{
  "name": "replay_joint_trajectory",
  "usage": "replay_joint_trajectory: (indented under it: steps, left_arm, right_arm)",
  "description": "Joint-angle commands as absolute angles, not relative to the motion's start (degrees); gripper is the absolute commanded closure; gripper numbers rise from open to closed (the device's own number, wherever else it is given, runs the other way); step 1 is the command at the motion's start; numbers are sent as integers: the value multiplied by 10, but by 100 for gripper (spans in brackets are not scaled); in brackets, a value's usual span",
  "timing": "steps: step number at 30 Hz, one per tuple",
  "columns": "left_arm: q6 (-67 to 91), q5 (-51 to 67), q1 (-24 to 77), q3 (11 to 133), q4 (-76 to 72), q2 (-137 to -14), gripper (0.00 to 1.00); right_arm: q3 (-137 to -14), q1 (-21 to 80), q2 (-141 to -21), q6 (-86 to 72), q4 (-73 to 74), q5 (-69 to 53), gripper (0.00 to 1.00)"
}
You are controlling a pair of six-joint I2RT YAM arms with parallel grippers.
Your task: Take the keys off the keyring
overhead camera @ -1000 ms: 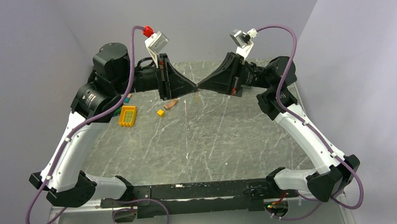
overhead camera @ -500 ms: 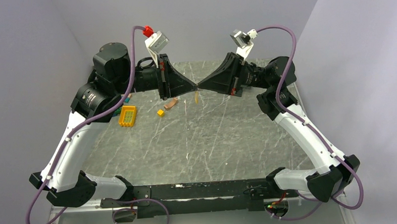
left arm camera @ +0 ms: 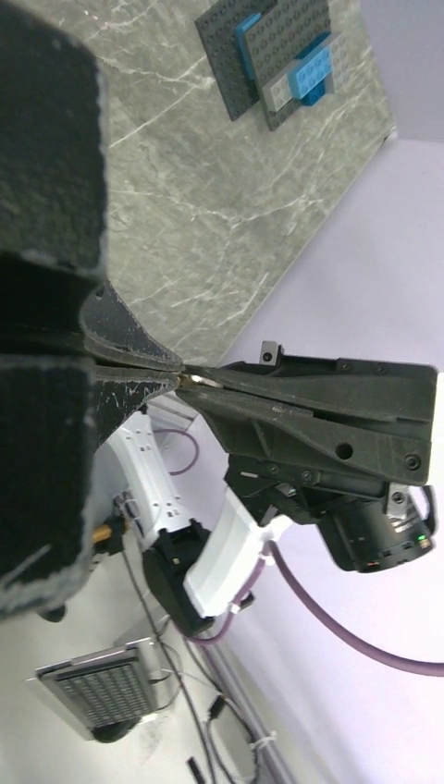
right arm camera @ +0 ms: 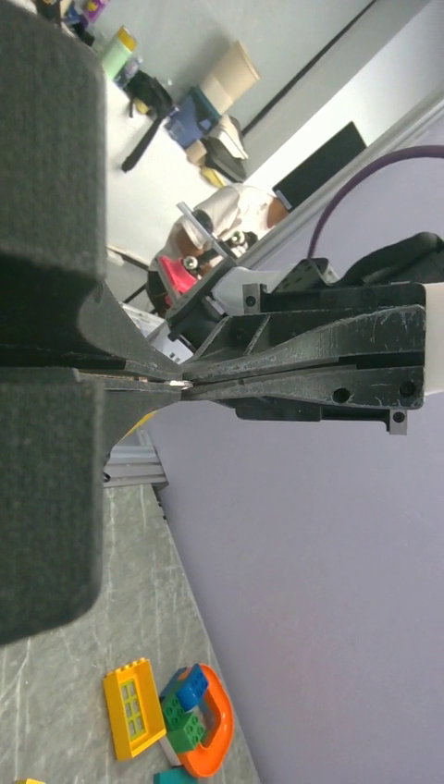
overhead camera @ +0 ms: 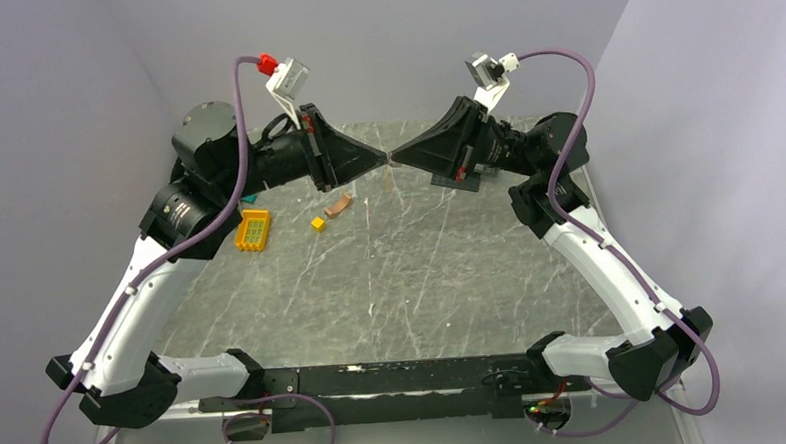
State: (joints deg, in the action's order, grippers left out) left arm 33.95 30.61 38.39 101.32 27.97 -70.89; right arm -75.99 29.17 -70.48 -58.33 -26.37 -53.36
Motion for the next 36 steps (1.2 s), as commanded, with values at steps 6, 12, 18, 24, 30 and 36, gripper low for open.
replay_joint_trajectory:
  steps: [6, 12, 18, 24, 30, 36]
  left_arm:
    - [406, 181, 384, 955, 140, -654, 100]
    - [406, 173, 400, 964, 126, -669, 100]
    - [386, 157, 405, 983, 153, -678, 100]
    - [353, 117, 405, 994, 221, -673, 100]
    - [329, 73, 405, 957, 263, -642, 100]
    - [315, 16, 405, 920, 322, -614, 100]
  right_arm:
    - [-754, 291, -702, -631, -352, -517, 100]
    - [-758, 291, -712, -648, -373, -517, 100]
    - [-756, 291, -703, -627, -346, -516, 100]
    - [-753, 290, -677, -563, -263, -511, 100]
    - [-750, 291, -651, -500, -166, -503, 100]
    - [-752, 290, -631, -430, -54, -477, 100]
